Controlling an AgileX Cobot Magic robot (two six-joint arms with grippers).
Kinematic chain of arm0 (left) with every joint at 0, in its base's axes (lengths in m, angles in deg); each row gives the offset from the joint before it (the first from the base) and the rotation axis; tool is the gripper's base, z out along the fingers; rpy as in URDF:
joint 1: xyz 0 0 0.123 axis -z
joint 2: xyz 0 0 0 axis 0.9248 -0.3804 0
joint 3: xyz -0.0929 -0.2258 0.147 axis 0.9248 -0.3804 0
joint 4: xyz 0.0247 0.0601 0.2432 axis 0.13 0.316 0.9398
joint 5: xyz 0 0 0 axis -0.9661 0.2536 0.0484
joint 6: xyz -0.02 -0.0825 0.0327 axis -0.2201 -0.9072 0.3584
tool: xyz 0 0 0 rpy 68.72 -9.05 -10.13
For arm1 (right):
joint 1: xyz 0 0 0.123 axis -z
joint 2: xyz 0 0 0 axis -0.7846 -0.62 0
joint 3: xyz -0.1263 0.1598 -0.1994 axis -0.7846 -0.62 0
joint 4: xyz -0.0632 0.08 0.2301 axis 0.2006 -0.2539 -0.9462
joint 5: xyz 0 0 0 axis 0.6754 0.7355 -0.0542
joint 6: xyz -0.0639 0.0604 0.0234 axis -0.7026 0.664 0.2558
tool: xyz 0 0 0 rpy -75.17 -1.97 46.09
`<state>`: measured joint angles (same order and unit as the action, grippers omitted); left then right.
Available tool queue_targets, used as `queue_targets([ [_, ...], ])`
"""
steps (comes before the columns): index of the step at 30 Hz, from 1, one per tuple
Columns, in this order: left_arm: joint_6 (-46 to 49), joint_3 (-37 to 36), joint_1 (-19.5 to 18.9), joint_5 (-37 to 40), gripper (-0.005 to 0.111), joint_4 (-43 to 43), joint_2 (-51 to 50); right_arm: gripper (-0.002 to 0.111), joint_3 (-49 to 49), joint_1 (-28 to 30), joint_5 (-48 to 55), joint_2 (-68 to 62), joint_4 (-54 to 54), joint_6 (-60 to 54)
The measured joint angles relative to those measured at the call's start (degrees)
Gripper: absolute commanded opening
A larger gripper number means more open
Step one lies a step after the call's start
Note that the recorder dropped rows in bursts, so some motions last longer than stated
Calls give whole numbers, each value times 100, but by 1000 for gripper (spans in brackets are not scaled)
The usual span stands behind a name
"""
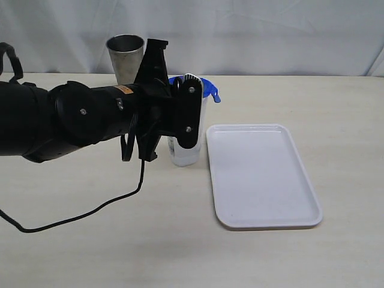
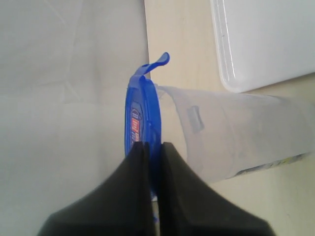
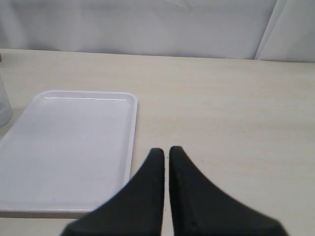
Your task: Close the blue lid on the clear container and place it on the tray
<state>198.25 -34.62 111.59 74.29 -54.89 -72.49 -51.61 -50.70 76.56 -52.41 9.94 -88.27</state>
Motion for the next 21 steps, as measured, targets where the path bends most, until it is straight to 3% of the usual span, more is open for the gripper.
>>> queue_targets([
  [21, 11, -5, 0, -218, 0, -96, 0, 4, 0, 0, 0, 0, 0, 0],
])
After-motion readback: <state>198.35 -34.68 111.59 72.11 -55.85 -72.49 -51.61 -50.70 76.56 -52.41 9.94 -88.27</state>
